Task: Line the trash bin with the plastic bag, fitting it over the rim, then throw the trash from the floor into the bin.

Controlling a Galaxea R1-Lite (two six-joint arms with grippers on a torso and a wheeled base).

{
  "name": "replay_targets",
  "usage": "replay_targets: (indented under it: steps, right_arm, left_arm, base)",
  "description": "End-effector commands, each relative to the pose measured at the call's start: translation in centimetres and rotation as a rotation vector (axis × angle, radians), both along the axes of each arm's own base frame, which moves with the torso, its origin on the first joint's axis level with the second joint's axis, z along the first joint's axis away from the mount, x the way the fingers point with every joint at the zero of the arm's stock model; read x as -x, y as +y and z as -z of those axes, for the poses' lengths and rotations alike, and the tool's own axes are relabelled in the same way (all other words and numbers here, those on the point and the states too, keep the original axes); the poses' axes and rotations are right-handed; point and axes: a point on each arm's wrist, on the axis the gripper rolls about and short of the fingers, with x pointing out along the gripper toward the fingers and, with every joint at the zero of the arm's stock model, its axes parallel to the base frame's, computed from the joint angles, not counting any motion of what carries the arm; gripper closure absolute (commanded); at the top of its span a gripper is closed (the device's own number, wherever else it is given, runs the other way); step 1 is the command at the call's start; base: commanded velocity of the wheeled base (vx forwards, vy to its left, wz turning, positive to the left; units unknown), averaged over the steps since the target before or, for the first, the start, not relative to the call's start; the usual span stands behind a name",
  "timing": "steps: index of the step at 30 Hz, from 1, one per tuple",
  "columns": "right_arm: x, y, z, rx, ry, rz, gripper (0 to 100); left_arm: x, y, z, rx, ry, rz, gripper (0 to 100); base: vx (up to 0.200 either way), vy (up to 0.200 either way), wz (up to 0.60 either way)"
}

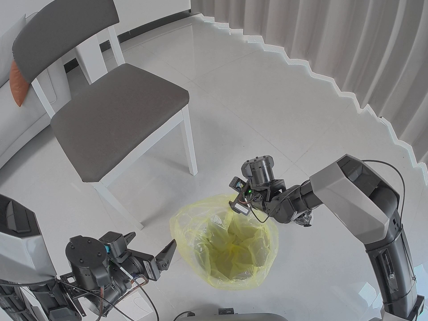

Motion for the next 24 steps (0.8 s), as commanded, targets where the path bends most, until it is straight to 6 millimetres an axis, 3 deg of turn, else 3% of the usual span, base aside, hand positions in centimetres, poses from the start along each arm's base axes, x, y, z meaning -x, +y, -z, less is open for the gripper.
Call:
replay_targets:
  steps: [1, 8, 14, 24]
  right_arm:
    - [0.6, 0.2, -1.4, -0.007, -0.014, -0.010, 0]
    - [2.2, -1.0, -5.0, -0.025, -0.033, -0.003, 0]
    - [2.5, -4.8, -6.4, -0.058, -0.032, 0.074, 0]
    - [4.9, -10.6, -9.5, -0.321, 0.058, 0.219, 0]
  left_arm:
    - [0.0, 0.2, 0.1, 0.003, -0.001, -0.009, 0]
    - [-1.4, -0.1, -0.3, 0.040, -0.031, -0.038, 0]
    - [-3.8, -1.3, 0.5, 0.035, -0.045, -0.056, 0]
    - [-8.1, -2.3, 2.4, -0.003, 0.007, 0.002, 0]
  base:
    - [0.000, 0.000, 0.00]
    - [0.000, 0.000, 0.00]
    - [0.000, 0.000, 0.00]
    - [0.000, 0.000, 0.00]
